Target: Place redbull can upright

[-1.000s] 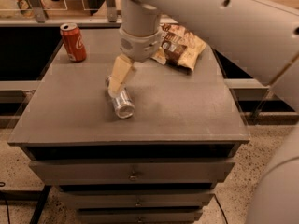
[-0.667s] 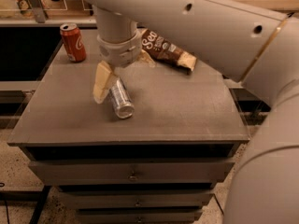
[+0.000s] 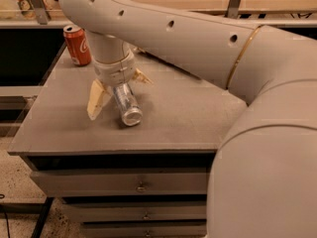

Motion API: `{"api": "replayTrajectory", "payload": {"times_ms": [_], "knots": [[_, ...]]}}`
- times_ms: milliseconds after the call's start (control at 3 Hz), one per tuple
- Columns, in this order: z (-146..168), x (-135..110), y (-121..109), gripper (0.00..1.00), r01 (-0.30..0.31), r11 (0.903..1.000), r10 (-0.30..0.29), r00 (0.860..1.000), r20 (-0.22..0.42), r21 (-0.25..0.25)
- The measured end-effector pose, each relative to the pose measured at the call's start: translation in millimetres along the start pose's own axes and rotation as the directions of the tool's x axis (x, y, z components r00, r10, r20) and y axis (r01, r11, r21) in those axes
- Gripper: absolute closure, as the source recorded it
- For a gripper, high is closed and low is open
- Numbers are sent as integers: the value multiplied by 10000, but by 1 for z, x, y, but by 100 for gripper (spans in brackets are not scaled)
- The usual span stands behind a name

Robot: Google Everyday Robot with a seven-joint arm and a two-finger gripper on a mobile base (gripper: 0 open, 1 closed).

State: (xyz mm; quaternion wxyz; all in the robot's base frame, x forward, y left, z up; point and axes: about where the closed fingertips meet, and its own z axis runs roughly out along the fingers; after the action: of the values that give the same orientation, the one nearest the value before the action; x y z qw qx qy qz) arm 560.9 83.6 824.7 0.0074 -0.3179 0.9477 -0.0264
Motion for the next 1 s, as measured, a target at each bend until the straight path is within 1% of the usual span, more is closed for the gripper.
{"api": "replayTrajectory", "payload": {"times_ms": [333,667,1000], "knots": [[15,-7,0,0,-367,9988,369,9993,58,-321],[17,-14,-5,0,-821,9956,832,9962,245,-447],[15,-22,-13,0,-1296,9909,1312,9903,456,-360]]}}
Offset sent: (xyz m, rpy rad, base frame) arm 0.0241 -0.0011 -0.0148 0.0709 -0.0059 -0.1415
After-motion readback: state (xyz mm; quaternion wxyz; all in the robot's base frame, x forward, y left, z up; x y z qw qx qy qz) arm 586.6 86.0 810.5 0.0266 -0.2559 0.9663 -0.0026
